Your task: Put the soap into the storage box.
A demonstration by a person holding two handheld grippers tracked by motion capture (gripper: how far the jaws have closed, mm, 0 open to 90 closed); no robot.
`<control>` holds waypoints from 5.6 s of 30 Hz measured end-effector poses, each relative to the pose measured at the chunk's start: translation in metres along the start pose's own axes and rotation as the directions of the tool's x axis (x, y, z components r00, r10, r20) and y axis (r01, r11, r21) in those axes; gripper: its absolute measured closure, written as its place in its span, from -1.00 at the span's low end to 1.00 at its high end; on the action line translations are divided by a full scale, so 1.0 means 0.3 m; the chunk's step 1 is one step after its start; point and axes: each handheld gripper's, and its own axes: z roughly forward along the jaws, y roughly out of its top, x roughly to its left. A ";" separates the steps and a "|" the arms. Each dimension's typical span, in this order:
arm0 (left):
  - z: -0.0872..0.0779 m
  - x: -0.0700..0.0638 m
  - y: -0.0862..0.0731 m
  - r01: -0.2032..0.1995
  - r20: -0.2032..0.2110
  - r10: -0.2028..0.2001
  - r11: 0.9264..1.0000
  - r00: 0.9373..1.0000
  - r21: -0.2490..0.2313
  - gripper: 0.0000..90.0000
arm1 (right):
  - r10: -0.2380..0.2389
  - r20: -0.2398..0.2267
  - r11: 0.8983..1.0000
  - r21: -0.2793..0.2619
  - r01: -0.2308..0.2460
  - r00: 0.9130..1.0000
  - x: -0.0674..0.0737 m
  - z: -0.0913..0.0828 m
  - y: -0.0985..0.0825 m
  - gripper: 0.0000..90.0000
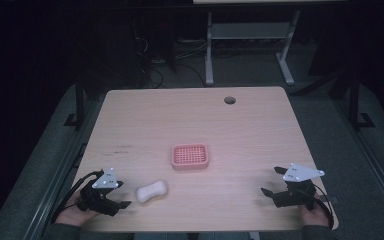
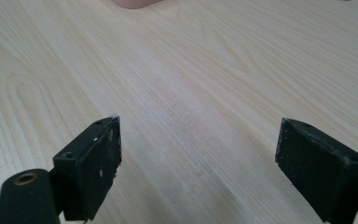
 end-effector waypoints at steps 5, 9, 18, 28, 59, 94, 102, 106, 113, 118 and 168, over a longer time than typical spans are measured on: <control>-0.004 -0.002 0.005 -0.001 0.004 0.001 1.000 1.000 -0.004 -0.39 | -0.004 -0.004 1.000 0.006 0.004 1.000 0.003 0.003 0.002 -0.70; -0.001 -0.009 0.013 -0.017 0.005 0.017 1.000 1.000 0.003 -0.39 | -0.005 -0.001 1.000 0.000 0.005 1.000 0.003 0.000 0.002 -0.70; 0.004 -0.016 0.025 -0.023 0.009 0.023 1.000 1.000 0.010 -0.39 | -0.005 -0.008 1.000 0.007 0.005 1.000 0.002 0.005 0.001 -0.70; 0.010 -0.030 0.053 -0.042 0.008 0.042 0.999 0.999 0.008 -0.41 | -0.006 -0.007 1.000 0.004 0.006 1.000 0.004 0.005 0.003 -0.70; 0.064 -0.054 0.145 -0.102 0.030 0.101 0.994 0.994 0.033 -0.41 | 0.001 0.009 1.000 -0.018 -0.001 1.000 0.002 -0.010 0.001 -0.70; 0.190 -0.034 0.248 -0.133 0.104 0.121 0.984 0.987 0.119 -0.26 | -0.003 0.005 1.000 -0.016 0.003 1.000 0.006 -0.009 0.005 -0.70; 0.197 -0.028 0.255 -0.133 0.116 0.117 0.981 0.986 0.140 -0.10 | -0.002 0.007 1.000 -0.018 0.002 1.000 0.006 -0.010 0.005 -0.70; 0.203 -0.030 0.255 -0.132 0.128 0.114 0.980 0.985 0.146 -0.03 | -0.004 0.006 1.000 -0.020 0.004 1.000 0.007 -0.011 0.006 -0.70; 0.215 -0.036 0.254 -0.129 0.139 0.107 0.979 0.984 0.158 -0.02 | -0.007 0.006 1.000 -0.021 0.007 1.000 0.007 -0.011 0.006 -0.70; 0.213 -0.034 0.254 -0.126 0.143 0.104 0.979 0.984 0.158 0.08 | -0.005 0.006 1.000 -0.022 0.006 1.000 0.007 -0.012 0.006 -0.70; 0.151 0.017 0.376 -0.139 0.119 0.124 0.981 0.985 0.132 0.10 | 0.028 0.013 0.998 -0.056 -0.027 1.000 -0.001 -0.026 -0.002 -0.70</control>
